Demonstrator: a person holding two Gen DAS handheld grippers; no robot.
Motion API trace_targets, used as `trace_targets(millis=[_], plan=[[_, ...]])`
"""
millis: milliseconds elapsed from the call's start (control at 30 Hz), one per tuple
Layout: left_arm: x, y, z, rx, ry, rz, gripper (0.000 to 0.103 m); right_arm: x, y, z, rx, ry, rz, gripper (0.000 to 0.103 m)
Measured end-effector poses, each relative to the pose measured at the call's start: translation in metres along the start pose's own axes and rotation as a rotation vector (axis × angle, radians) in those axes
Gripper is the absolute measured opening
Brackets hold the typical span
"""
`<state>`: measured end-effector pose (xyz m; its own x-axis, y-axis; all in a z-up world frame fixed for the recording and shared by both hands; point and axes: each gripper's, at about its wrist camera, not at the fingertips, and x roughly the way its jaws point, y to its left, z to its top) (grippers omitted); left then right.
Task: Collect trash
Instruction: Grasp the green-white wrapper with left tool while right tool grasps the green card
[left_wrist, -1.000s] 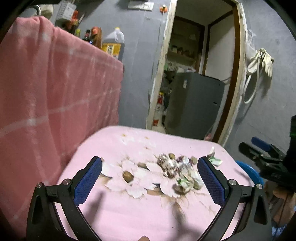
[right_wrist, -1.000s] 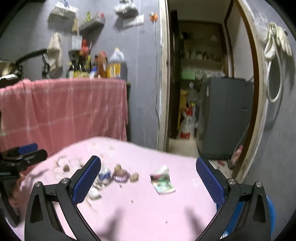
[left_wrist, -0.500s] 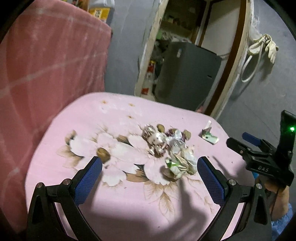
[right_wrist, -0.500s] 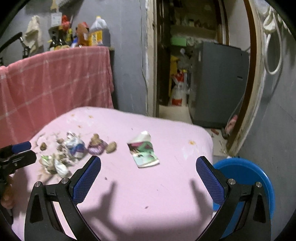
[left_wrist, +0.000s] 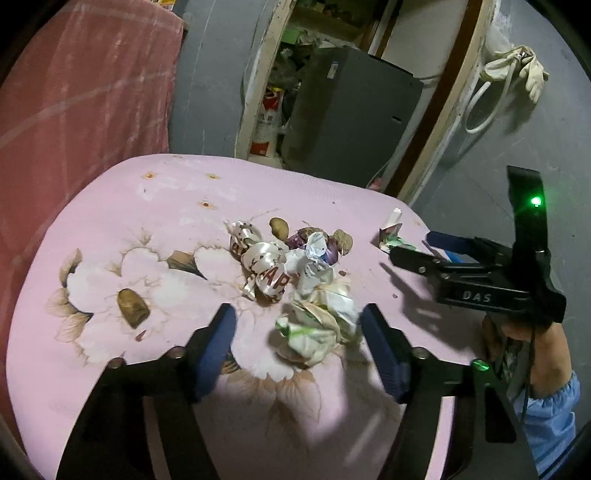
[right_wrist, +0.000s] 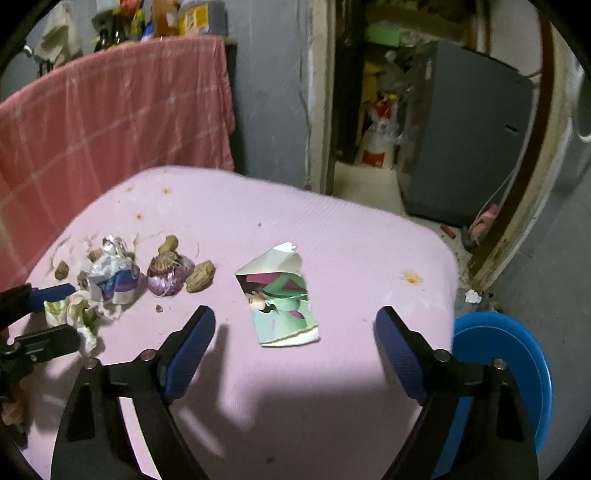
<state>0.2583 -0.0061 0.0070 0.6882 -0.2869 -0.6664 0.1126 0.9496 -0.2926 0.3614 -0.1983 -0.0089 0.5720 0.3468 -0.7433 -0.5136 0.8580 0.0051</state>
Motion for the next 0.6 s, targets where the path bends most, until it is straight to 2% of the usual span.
trace_targets(millis=[200,267,600], plan=[[0.004,0.003,0.002,-0.019,0.009,-0.011,0.037,0.013,-0.002,0.004,-0.027,0.059,0.022,0.083],[0.005,0.003,0.002,-0.020,0.010,-0.014,0.034,0.015,-0.002,0.005,-0.028,0.070,0.025,0.081],[0.002,0.005,0.002,-0.054,0.013,-0.032,0.031,0.011,0.000,-0.002,-0.046,0.060,0.008,0.060]])
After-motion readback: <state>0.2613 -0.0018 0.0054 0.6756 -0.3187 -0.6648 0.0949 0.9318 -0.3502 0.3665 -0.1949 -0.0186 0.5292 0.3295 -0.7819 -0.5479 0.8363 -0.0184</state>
